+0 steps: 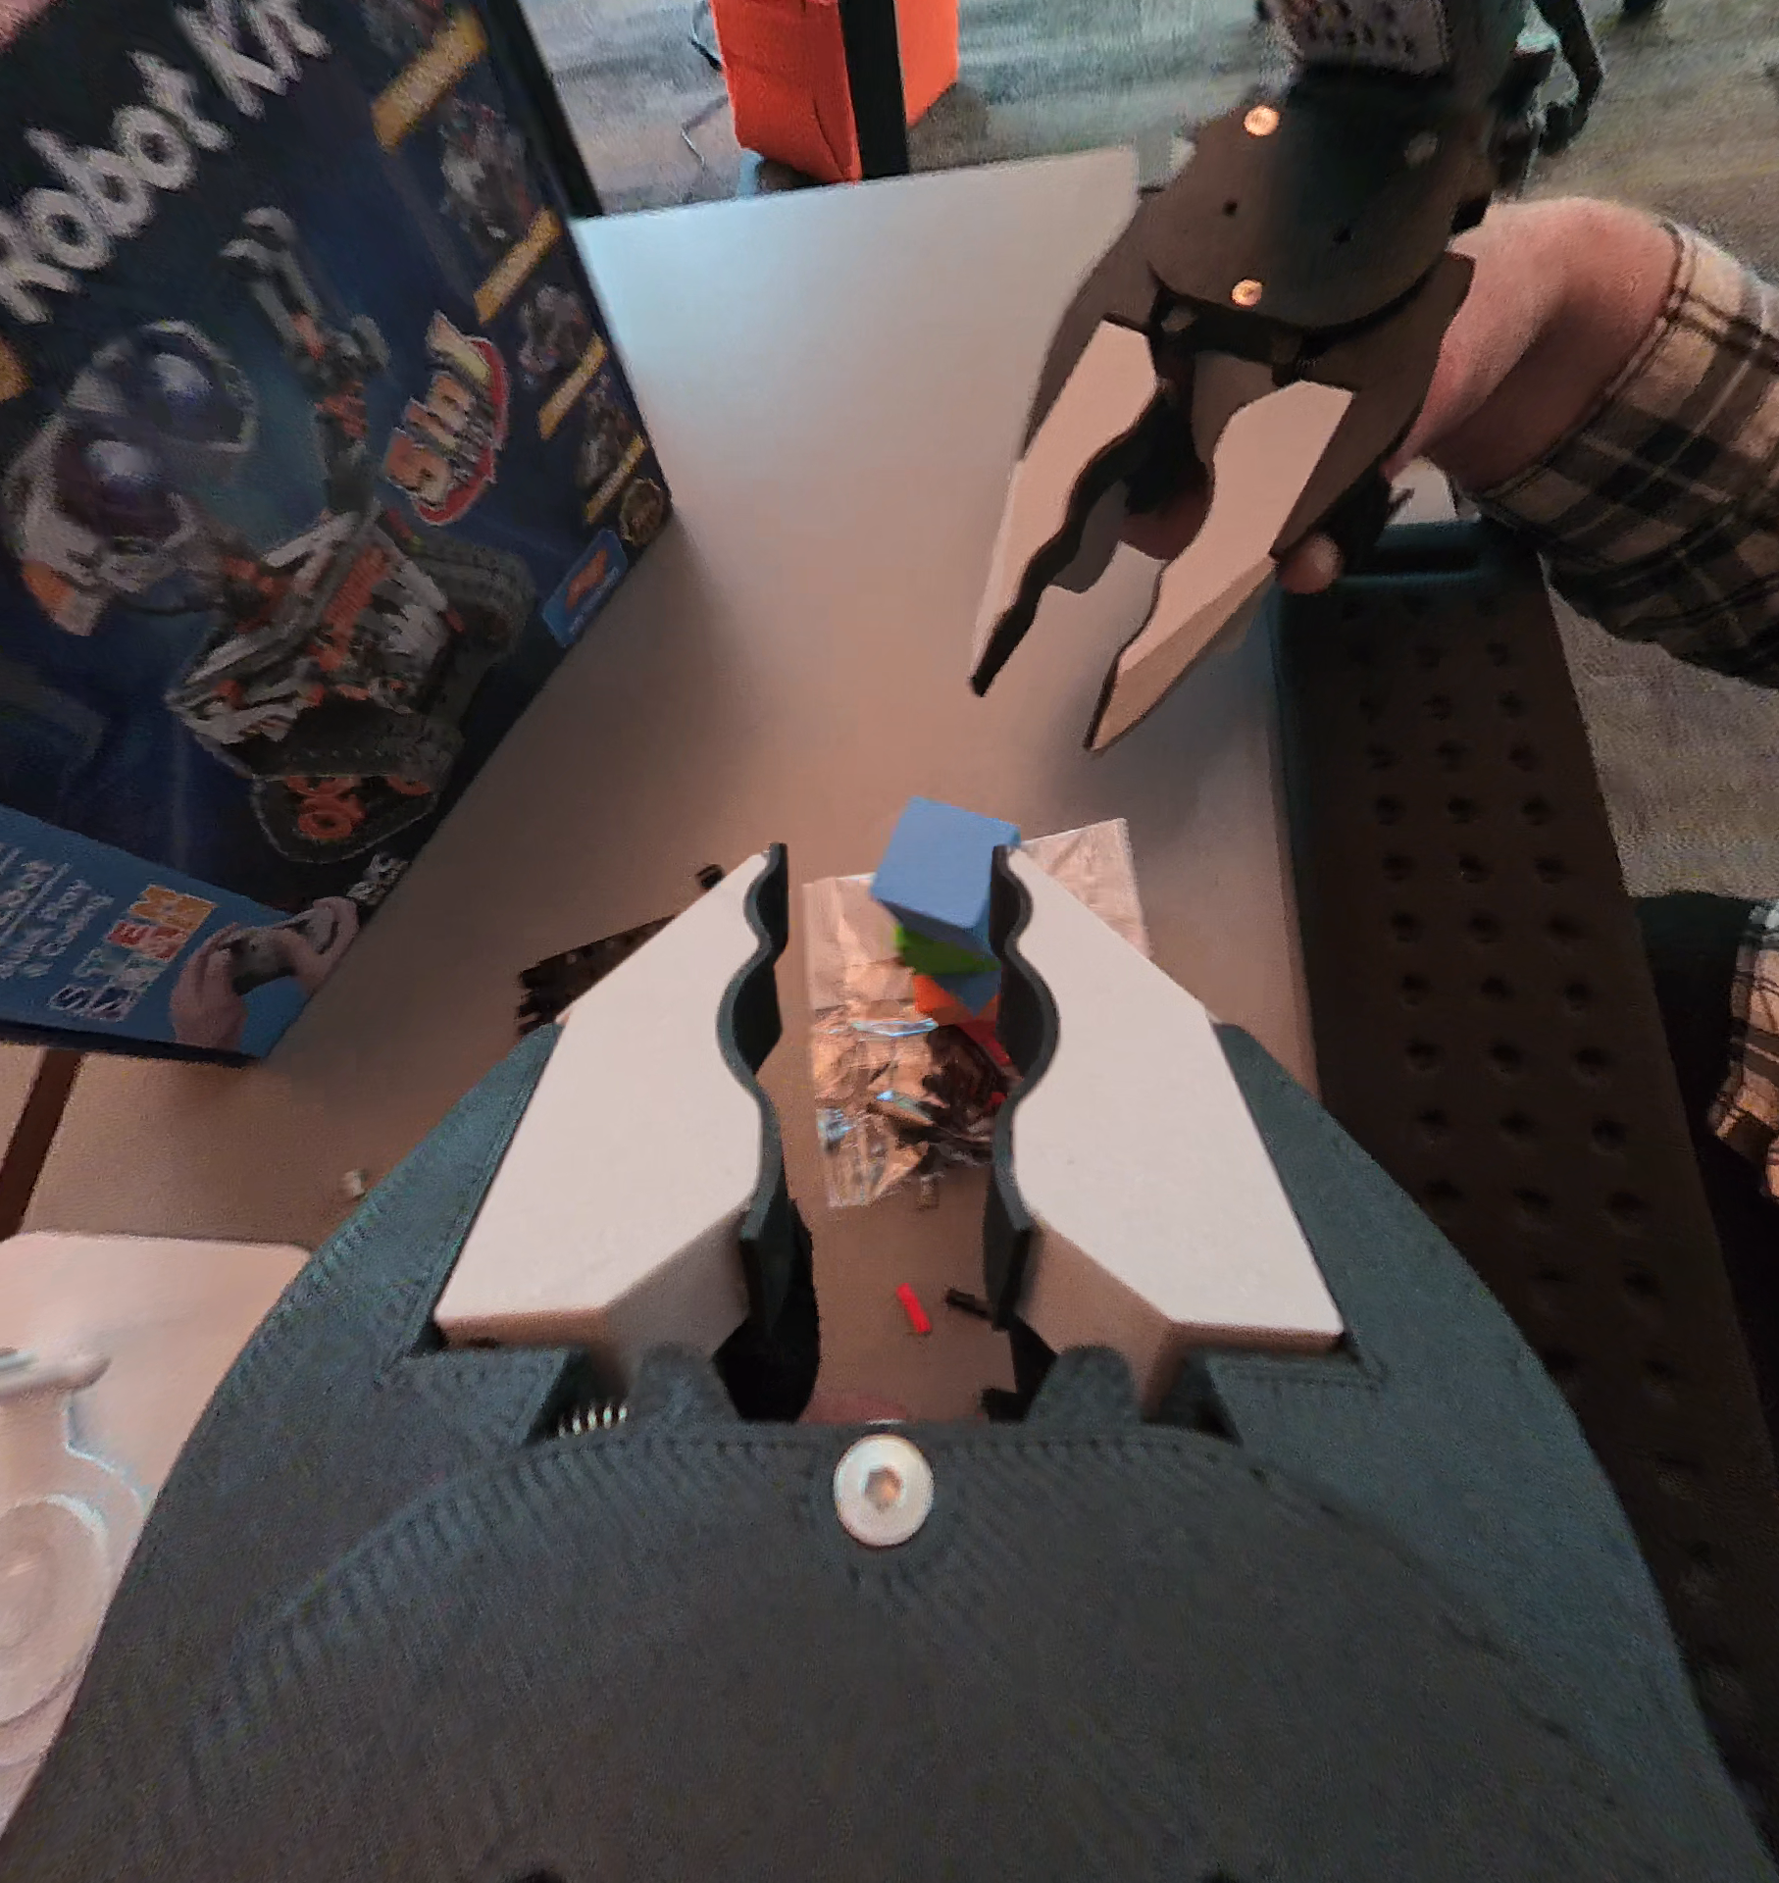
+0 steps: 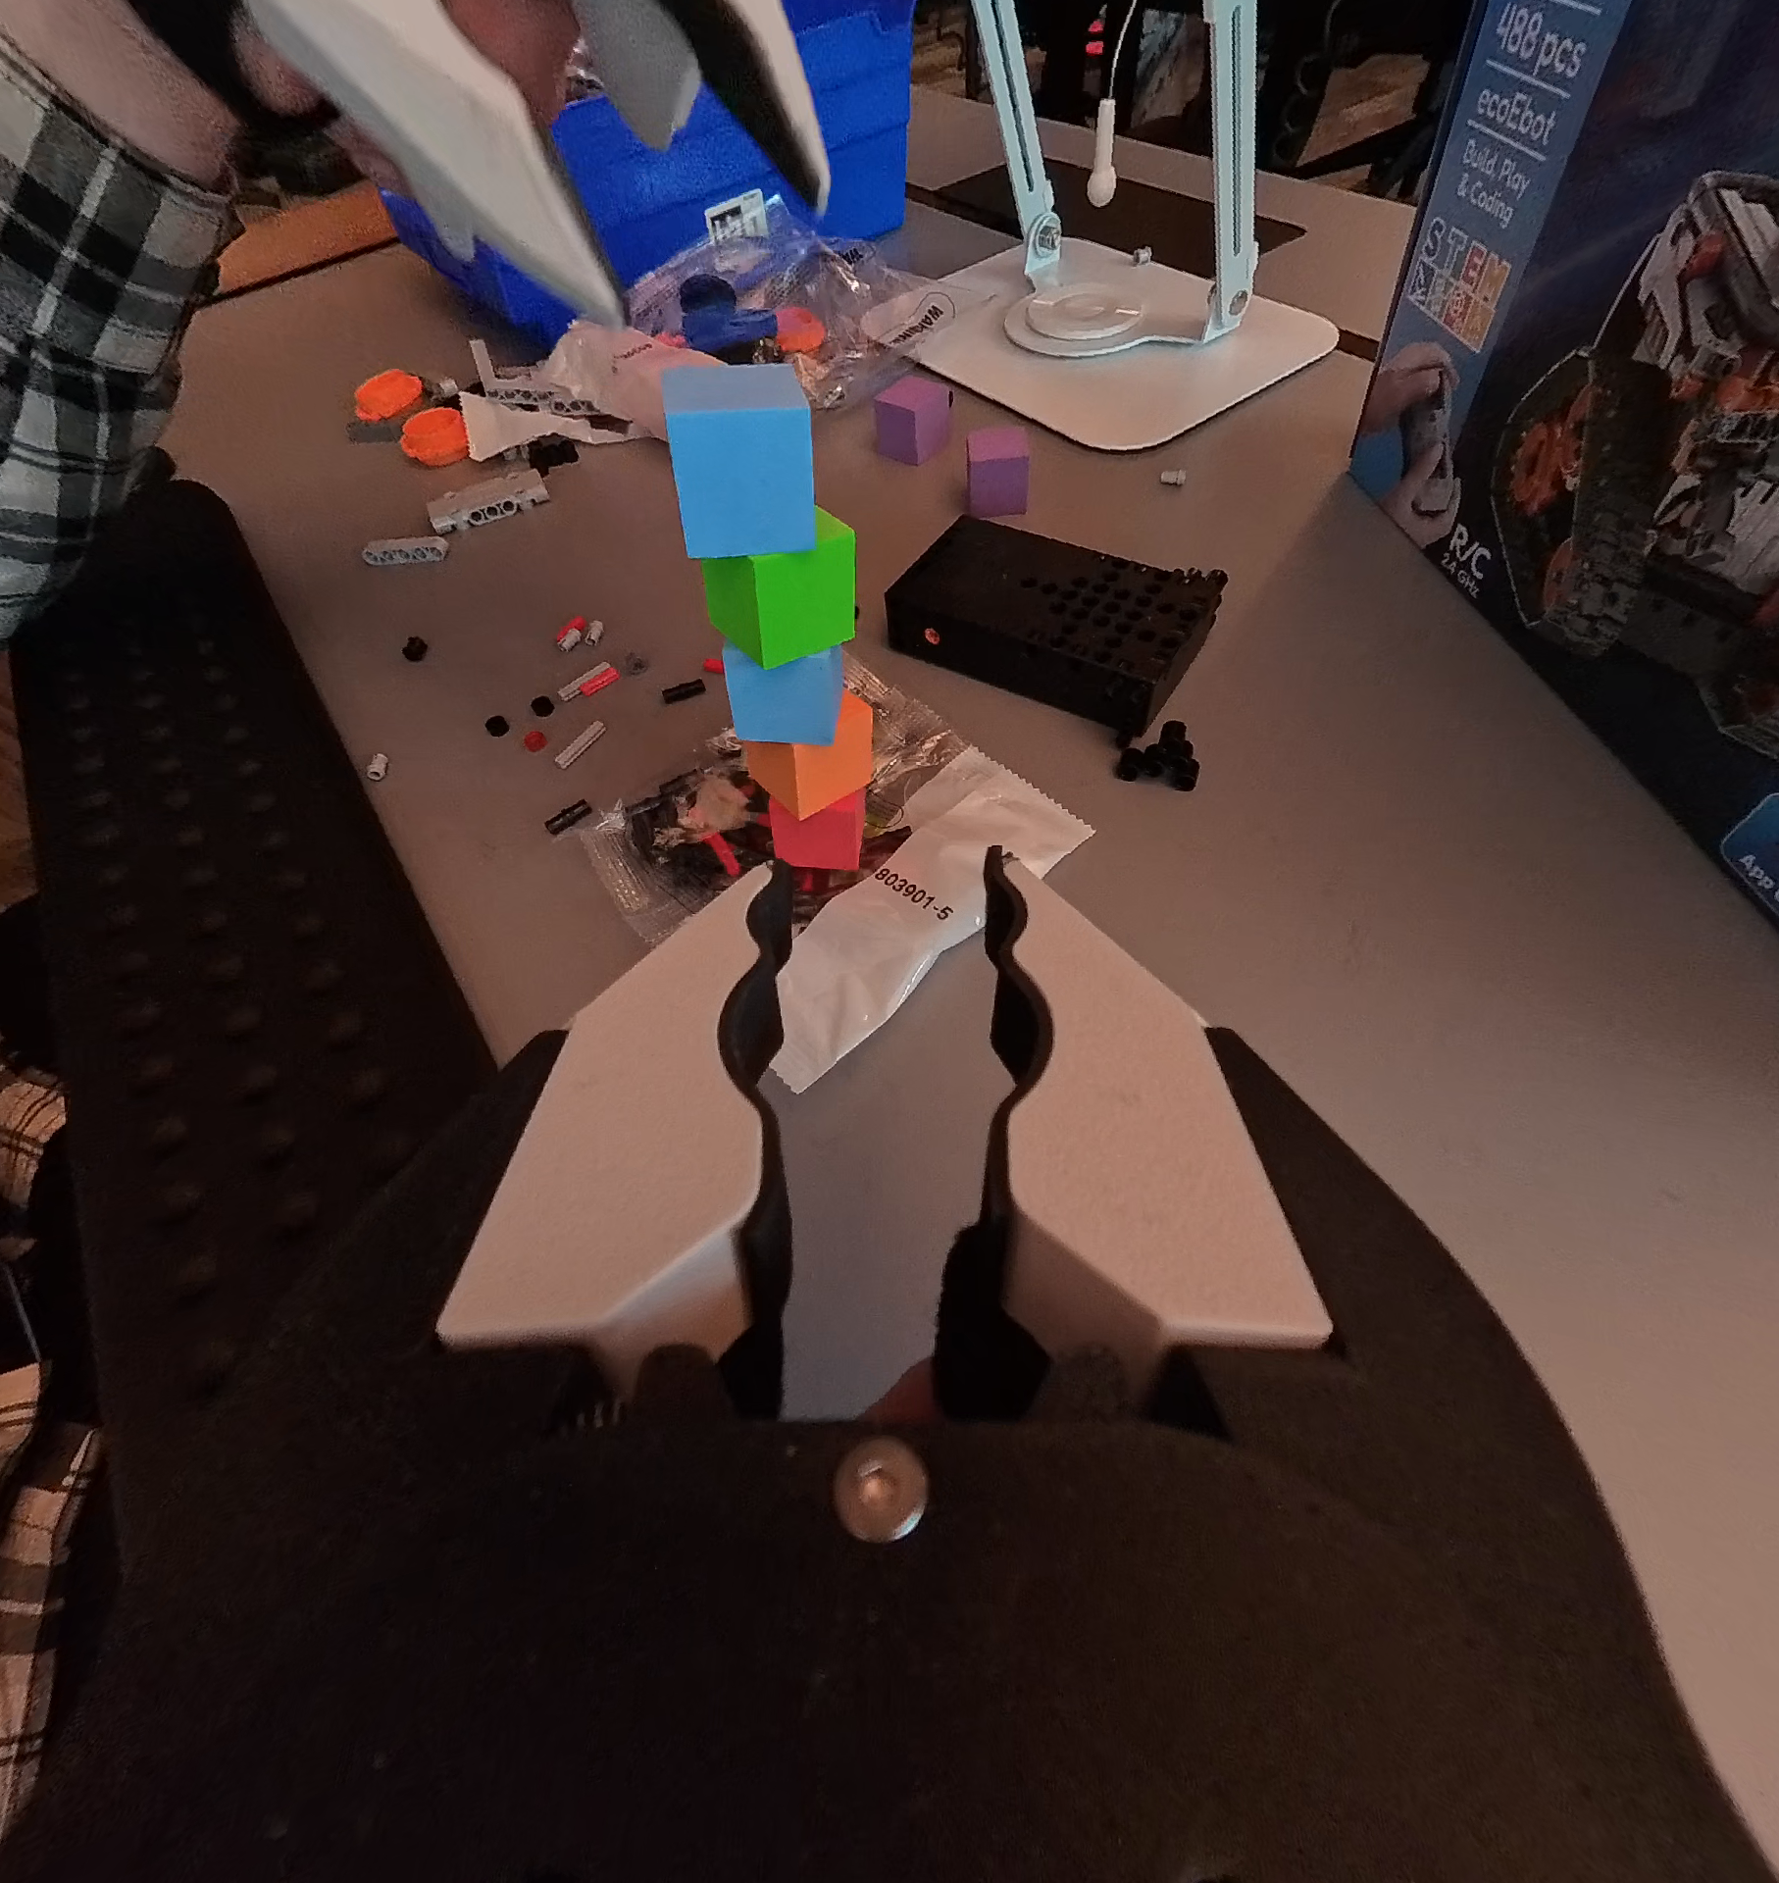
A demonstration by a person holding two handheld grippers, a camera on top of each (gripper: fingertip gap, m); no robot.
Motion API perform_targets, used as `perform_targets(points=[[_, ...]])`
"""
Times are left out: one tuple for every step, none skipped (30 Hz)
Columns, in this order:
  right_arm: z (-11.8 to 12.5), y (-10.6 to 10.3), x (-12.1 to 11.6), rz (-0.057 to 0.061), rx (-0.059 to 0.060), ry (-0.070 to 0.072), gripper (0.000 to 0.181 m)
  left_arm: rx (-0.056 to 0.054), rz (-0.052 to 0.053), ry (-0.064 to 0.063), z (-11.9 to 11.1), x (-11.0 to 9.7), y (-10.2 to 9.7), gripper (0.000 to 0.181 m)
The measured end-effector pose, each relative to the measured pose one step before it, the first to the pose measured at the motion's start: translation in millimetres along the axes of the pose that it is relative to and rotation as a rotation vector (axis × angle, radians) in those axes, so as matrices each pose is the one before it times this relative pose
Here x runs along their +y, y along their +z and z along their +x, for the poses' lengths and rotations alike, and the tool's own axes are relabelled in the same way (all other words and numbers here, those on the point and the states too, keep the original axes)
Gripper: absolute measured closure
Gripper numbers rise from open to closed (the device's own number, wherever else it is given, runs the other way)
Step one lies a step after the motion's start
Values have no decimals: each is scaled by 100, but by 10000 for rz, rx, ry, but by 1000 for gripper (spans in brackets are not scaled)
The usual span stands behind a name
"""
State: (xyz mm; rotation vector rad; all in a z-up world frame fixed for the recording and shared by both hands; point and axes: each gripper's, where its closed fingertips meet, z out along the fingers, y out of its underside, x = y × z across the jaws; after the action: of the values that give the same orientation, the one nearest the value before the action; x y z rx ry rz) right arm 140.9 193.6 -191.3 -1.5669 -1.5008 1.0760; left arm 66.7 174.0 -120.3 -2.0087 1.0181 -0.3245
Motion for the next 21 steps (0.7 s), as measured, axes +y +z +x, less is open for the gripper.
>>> perform_targets(points=[[40,-63,-12,23,8,12,144,-232,97,-46,-900,243,-642,143],[42,-62,3,19,9,13,144,-310,67,-6,-1162,460,-622,143],[43,-35,8,13,8,11,144,-414,-27,-213,-1568,807,-514,143],[24,-29,16,14,0,9,144,-522,-246,-379,-1964,1313,-299,142],[-1,-3,11,11,-7,5,144,-587,-402,-308,-2097,1687,-26,142],[-10,15,22,4,-9,1,144,-461,-378,-248,-1830,1721,282,142],[-13,24,18,4,-10,2,144,-226,-253,-362,-1389,1523,547,142],[-14,32,16,2,-11,3,144,-75,-207,-478,-1039,1366,717,142],[5,36,37,-9,-6,2,144,-180,-264,-426,-1047,1316,819,142],[14,41,42,-16,1,3,144,-263,-251,-253,-952,1159,829,142],[19,19,39,-15,0,6,144,-182,-232,-171,-625,989,802,141],[21,15,45,-20,2,6,144,-138,-195,-166,-399,783,732,140],[36,-2,48,-25,10,0,144,-229,-232,-99,-446,708,654,139],[49,3,53,-23,14,5,144,-268,-262,-25,-435,638,595,139],[59,-3,31,-12,10,10,144,-239,-248,-65,-331,524,530,140],[50,20,19,1,9,7,144,-185,-179,-89,-202,354,444,141],[57,28,-4,7,8,8,144,-65,-49,-84,8,149,373,143],[40,43,0,8,5,14,144,125,37,-38,323,18,252,146],[13,49,-7,14,-2,11,144,178,37,2,411,-17,154,152],[-14,31,-16,12,-9,4,144,-18,26,30,98,-45,47,154],[-24,16,3,3,-5,-3,144,-108,17,57,-66,-71,-29,154]])
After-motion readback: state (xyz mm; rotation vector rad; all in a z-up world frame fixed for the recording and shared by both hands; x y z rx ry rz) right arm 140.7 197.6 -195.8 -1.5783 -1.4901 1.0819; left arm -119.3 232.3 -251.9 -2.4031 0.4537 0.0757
